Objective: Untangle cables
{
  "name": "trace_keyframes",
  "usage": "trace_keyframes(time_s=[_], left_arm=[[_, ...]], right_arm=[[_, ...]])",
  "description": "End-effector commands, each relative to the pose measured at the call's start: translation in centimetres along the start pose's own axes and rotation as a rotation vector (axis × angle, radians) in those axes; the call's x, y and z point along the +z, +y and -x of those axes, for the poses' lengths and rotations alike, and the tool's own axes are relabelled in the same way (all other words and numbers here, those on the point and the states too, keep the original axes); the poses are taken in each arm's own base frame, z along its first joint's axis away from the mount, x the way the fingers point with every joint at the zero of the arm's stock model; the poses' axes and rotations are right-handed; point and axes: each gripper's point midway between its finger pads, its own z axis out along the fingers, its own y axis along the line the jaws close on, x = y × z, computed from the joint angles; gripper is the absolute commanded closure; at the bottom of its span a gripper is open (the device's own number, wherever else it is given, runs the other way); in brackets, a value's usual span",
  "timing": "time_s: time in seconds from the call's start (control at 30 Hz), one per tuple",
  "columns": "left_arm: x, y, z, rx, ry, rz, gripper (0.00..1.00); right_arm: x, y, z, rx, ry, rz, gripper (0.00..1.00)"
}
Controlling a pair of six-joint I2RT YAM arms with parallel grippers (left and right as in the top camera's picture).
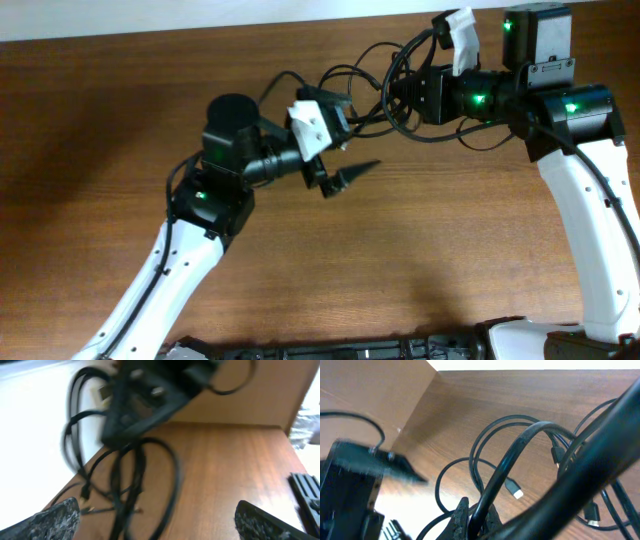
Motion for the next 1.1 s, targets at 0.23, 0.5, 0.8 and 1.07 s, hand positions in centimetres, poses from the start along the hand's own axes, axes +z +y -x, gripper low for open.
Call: trace_keyframes(time_s=[0.23,0.5,0.8,1.07], left_arm=[[1.2,-2.0,1.4,0.189,-0.015,0.001,0.12],[1.2,-1.8,2.2,0.214,-0.043,0.01,0.43],[1.5,-1.7,1.8,0.208,-0.035,0.008,0.4],[1.5,-1.6,2.3,0.225,-0.055,0.015,1.0]], right_arm=[[-1.1,1.6,0.6,0.002,-0.031,0.039,0.96],[-1.1,1.7,0.6,0.003,-0.03,0.04,0.96],[-1.4,4.0,0.2,-0.002,-0.008,0.176,0.96],[-1.4,4.0,0.2,-0.002,-0.009,0.176,0.96]])
